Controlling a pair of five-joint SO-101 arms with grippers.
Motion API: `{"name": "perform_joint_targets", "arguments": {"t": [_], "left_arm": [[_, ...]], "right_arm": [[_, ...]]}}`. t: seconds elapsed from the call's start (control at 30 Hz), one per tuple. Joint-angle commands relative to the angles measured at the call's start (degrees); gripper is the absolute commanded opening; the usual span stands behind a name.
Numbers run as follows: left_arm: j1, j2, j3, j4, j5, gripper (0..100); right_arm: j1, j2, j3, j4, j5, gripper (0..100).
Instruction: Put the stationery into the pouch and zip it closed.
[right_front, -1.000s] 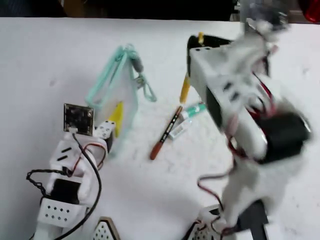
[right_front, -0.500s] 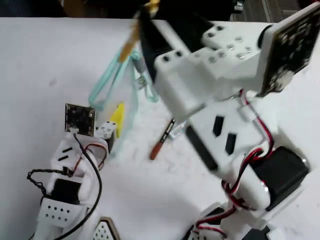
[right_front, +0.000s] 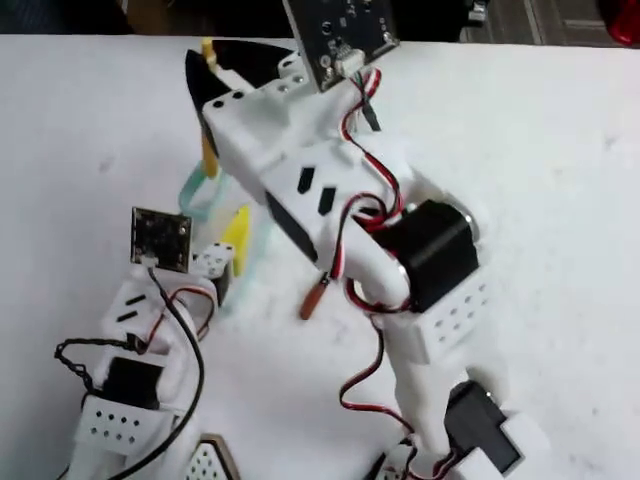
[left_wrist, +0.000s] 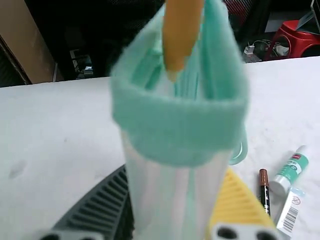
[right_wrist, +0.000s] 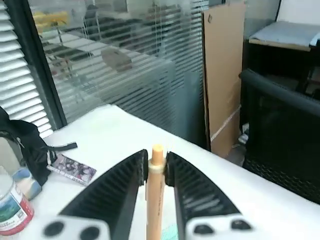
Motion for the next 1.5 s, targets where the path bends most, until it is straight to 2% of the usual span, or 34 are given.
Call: {"name": "perform_joint_targets", "arguments": {"t": [0.0, 0.13, 0.2, 0.33, 0.37, 0.63, 0.9, 1.1, 1.27, 1.47], "left_arm": [[0.5, -0.9, -0.5, -1.0, 0.4, 20], [0.5, -0.9, -0.5, -1.0, 0.4, 20], [0.5, -0.9, -0.5, -1.0, 0.4, 20], [0.5, -0.9, -0.5, -1.0, 0.4, 20], [0.5, -0.9, -0.4, -1.0, 0.4, 20], [0.5, -0.9, -0.4, -1.0, 0.4, 20], [0.2, -0.9, -0.4, -1.3, 0.6, 20], [0.1, -0.9, -0.4, -1.3, 0.6, 20], [0.1, -0.9, -0.4, -1.1, 0.6, 20], [0.1, -0.9, -0.4, -1.1, 0.4, 20]], "right_arm": [[-0.5, -0.2, 1.3, -0.1, 0.7, 1.6], [-0.4, -0.2, 2.3, 0.0, 0.7, 1.8], [-0.7, -0.1, 2.4, 1.0, 0.7, 5.3], [-0.8, -0.2, 2.7, 3.7, 0.7, 28.8], [-0.7, -0.3, 2.6, 4.2, 0.7, 31.7], [0.3, -0.7, 1.7, 4.6, 0.7, 25.9], [14.2, 1.7, 5.4, 12.4, 0.0, 25.9], [24.1, 9.5, 19.7, 12.8, -10.2, 25.9], [22.4, 17.4, 29.9, 11.5, -13.1, 25.8], [21.0, 23.8, 33.8, 6.8, -13.4, 25.8]]}}
